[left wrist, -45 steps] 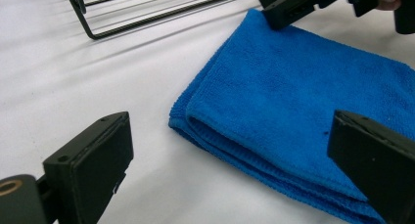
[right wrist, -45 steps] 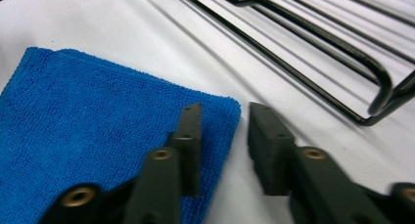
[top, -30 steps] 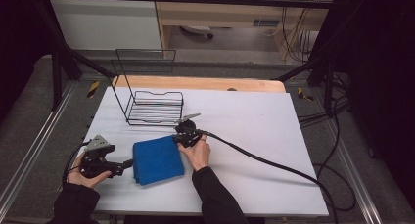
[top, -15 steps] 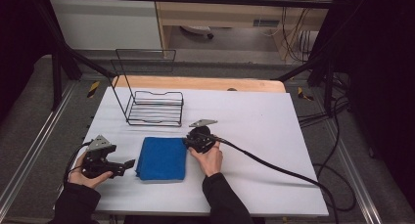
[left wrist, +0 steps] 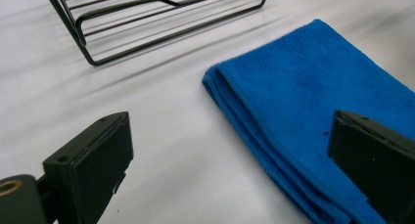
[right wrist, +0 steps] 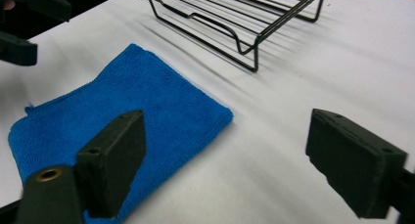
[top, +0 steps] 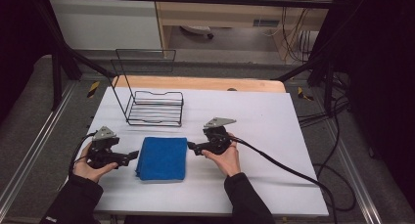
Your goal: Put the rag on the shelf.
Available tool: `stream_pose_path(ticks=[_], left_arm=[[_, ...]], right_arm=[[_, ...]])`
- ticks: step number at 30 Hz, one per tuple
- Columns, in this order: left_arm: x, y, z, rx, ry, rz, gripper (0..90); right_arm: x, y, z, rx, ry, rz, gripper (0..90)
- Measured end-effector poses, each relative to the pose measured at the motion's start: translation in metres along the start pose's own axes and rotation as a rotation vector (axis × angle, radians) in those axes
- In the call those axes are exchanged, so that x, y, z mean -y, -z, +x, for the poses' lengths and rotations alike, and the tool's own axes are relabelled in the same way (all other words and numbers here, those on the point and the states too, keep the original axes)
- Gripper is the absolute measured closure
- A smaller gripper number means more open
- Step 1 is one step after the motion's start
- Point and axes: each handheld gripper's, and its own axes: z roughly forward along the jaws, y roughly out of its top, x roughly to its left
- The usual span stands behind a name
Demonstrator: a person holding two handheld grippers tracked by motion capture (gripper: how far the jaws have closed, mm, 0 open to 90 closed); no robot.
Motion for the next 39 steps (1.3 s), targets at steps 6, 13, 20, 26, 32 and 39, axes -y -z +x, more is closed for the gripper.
stream_pose_path(ticks=[6,13,20,26,32,39], left_arm=[[-0.014,-0.014,0.005,-0.031,0.032,0.010,8.0],[-0.023,-0.035,0.008,-0.070,0.060,0.042,23.6],[-0.021,-0.053,0.012,-0.076,0.085,0.083,40.1],[-0.021,-0.059,0.013,-0.053,0.105,0.081,51.1],[-0.021,-0.062,0.007,-0.027,0.088,0.098,52.8],[-0.019,-0.067,0.007,-0.014,0.090,0.112,60.6]], right_arm=[[0.007,0.016,-0.007,-0.004,0.004,0.002,8.9],[0.022,0.033,-0.013,-0.001,-0.004,0.006,6.1],[0.032,0.040,-0.017,0.015,-0.018,0.015,5.8],[0.035,0.035,-0.017,0.004,-0.023,0.036,6.2],[0.035,0.035,-0.016,-0.003,-0.026,0.028,6.7],[0.035,0.033,-0.016,-0.012,-0.026,0.040,7.0]])
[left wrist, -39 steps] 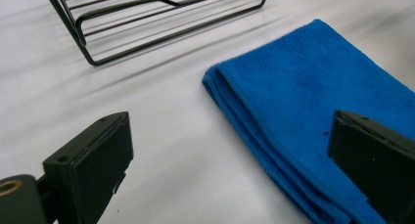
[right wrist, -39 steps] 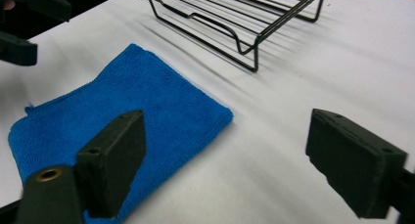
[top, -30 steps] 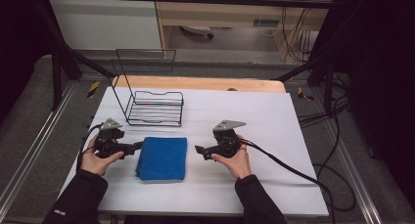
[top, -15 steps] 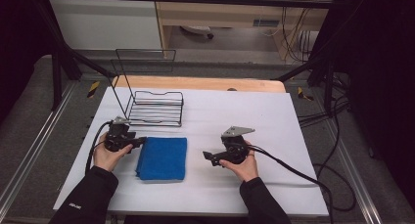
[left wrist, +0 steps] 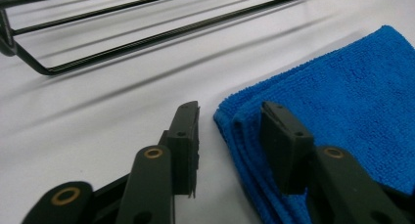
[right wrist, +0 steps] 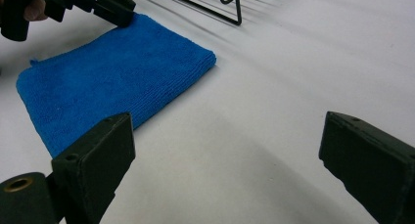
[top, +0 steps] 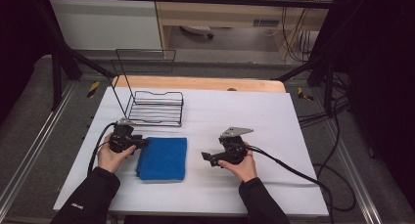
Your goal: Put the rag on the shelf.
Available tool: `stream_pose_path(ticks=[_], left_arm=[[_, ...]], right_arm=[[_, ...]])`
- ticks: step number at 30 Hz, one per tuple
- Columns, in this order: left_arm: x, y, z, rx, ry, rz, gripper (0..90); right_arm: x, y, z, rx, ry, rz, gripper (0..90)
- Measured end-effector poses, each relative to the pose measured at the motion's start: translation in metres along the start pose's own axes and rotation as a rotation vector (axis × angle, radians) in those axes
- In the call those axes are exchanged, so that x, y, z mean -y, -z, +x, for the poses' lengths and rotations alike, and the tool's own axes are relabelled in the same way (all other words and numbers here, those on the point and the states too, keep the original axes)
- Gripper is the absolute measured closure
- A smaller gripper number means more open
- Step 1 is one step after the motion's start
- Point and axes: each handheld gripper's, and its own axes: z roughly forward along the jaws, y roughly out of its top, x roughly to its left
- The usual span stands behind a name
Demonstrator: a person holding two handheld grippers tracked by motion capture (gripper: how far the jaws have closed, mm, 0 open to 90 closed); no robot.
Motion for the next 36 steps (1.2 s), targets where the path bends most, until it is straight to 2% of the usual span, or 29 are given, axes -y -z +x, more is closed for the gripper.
stream_pose_path(ticks=[7,17,18,19,21,22,23,24,28,30,33,34,36], left_arm=[[0.000,-0.005,-0.004,0.005,-0.013,0.005,69.3],[0.001,-0.008,-0.004,0.013,-0.004,-0.006,71.7],[0.001,-0.008,-0.004,0.017,0.000,-0.007,72.6],[0.001,-0.009,-0.004,0.028,0.004,-0.004,78.8],[0.001,-0.009,-0.006,0.029,0.003,-0.002,79.9],[0.001,-0.009,-0.006,0.028,0.002,-0.002,81.4],[0.001,-0.009,-0.006,0.030,0.002,-0.001,81.4],[0.001,-0.009,-0.006,0.031,0.004,0.000,81.8],[0.002,-0.009,-0.007,0.025,-0.002,-0.004,82.8],[0.002,-0.009,-0.008,0.020,-0.008,-0.008,82.9],[0.004,-0.009,-0.008,0.024,-0.010,-0.017,82.9],[0.004,-0.009,-0.008,0.024,-0.016,-0.021,82.8],[0.004,-0.010,-0.008,0.024,-0.024,-0.023,82.7]], right_arm=[[-0.001,0.001,0.001,-0.011,0.000,-0.009,8.0],[-0.003,0.001,0.000,-0.023,-0.006,-0.021,9.6],[-0.003,0.001,0.000,-0.024,-0.011,-0.026,10.0],[-0.005,0.000,0.000,-0.031,-0.031,-0.040,11.5],[-0.006,0.000,0.000,-0.035,-0.034,-0.047,12.1],[-0.010,-0.003,0.002,-0.018,-0.010,-0.023,12.7],[-0.010,-0.003,0.002,-0.018,-0.010,-0.023,12.7],[-0.013,-0.005,0.004,-0.015,0.005,-0.017,14.0],[-0.023,-0.019,0.015,-0.030,0.013,-0.017,18.0],[-0.028,-0.028,0.019,-0.019,0.029,-0.013,19.6],[-0.034,-0.046,0.023,-0.016,0.017,-0.009,22.0],[-0.036,-0.059,0.024,0.003,0.030,0.012,24.3],[-0.038,-0.070,0.024,0.022,0.028,0.025,30.1]])
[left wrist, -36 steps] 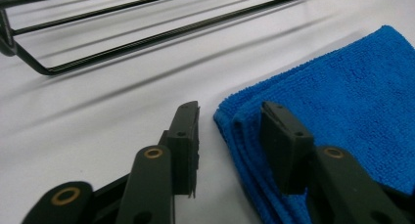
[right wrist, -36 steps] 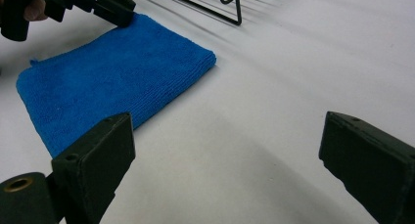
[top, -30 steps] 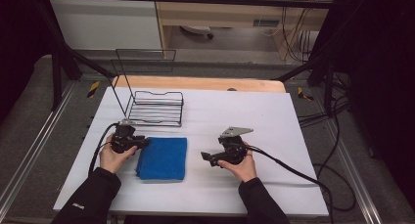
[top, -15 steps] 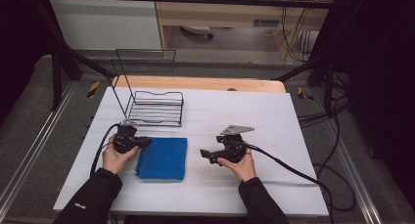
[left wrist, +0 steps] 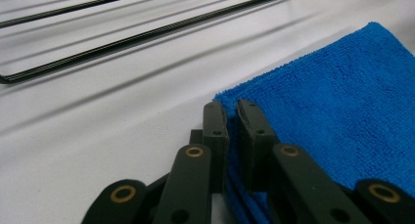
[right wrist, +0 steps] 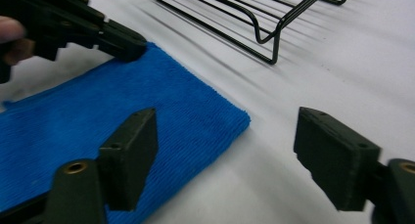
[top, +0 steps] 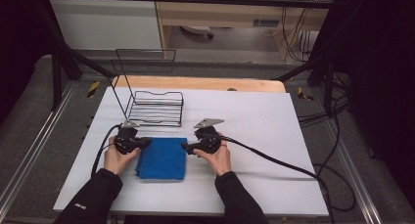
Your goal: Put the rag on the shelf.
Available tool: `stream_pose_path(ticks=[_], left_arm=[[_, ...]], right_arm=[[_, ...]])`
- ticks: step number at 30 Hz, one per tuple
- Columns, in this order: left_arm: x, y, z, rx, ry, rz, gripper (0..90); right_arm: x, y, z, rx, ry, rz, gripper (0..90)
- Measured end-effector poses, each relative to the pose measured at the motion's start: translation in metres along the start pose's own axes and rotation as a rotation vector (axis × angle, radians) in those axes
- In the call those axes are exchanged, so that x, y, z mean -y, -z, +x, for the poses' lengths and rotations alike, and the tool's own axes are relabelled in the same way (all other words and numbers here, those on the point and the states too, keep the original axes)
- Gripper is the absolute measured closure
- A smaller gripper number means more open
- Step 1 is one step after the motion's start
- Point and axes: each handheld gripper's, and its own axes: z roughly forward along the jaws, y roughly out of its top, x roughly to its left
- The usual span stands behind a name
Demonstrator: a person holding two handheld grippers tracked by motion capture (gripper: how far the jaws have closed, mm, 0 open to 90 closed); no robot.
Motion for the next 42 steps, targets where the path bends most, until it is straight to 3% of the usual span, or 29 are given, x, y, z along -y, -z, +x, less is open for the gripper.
stream_pose_path(ticks=[6,14,22,26,30,36,42], left_arm=[[0.000,0.000,-0.001,-0.005,-0.016,-0.002,82.6],[0.001,0.000,0.000,0.004,-0.016,-0.007,82.5],[0.001,0.000,0.001,0.007,-0.009,-0.008,82.4],[0.001,0.000,0.000,0.005,-0.012,-0.006,82.4],[0.000,0.000,0.003,0.020,0.012,-0.005,83.4],[0.001,0.004,0.008,0.055,0.052,-0.015,84.5],[-0.001,0.020,0.005,0.045,0.028,-0.086,84.7]], right_arm=[[-0.002,-0.020,-0.003,0.029,-0.036,0.004,42.1],[0.000,-0.033,-0.005,0.025,-0.071,0.064,57.6],[0.001,-0.035,-0.006,-0.009,-0.103,0.092,69.9],[0.001,-0.036,-0.006,-0.028,-0.145,0.101,78.1],[-0.001,-0.035,-0.008,-0.049,-0.174,0.117,85.1],[-0.003,-0.032,-0.006,-0.049,-0.168,0.101,86.0],[-0.007,-0.022,0.000,-0.051,-0.149,0.041,86.1]])
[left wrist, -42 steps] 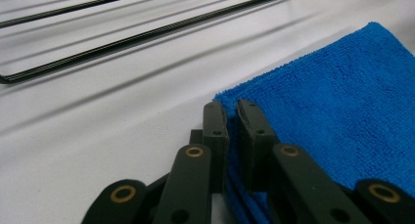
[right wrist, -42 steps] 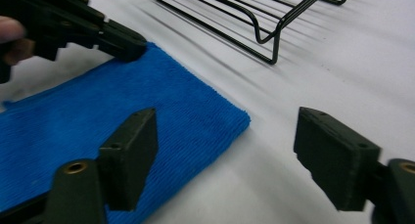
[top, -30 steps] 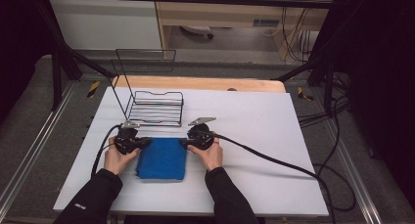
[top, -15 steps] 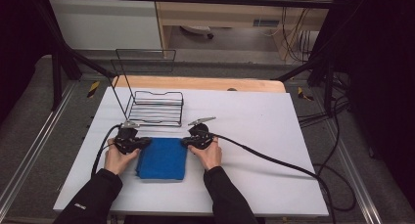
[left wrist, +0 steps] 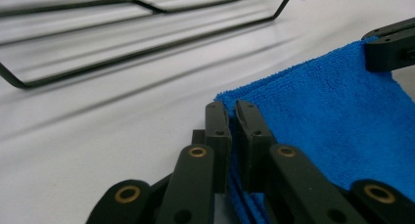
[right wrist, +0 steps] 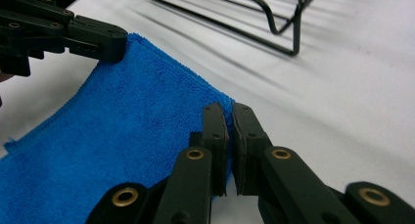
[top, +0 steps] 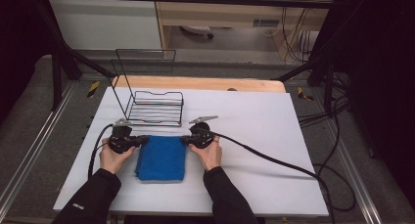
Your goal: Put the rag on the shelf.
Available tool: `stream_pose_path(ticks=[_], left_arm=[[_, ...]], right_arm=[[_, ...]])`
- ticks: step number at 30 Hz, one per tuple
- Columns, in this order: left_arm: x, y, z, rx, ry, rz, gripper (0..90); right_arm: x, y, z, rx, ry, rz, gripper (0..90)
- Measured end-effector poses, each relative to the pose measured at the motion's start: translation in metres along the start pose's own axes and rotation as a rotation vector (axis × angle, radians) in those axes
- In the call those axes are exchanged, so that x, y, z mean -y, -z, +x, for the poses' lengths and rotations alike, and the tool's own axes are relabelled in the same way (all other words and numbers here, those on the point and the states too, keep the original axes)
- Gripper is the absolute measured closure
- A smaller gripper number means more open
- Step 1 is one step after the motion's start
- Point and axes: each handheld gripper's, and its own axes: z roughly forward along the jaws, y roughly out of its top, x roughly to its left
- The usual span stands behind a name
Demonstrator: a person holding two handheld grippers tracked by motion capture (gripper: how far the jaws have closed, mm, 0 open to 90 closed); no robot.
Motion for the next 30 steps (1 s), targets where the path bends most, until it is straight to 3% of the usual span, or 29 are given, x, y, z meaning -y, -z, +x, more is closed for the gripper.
stream_pose_path(ticks=[5,12,30], left_arm=[[0.001,0.014,-0.005,0.006,-0.010,-0.050,84.7],[0.000,0.029,-0.011,0.008,-0.025,-0.094,84.7],[-0.009,0.062,-0.026,0.019,-0.068,-0.201,84.6]], right_arm=[[-0.001,0.012,0.009,-0.005,0.046,-0.062,86.1],[-0.001,0.021,0.016,-0.006,0.083,-0.103,86.1],[-0.010,0.053,0.031,-0.045,0.125,-0.236,86.1]])
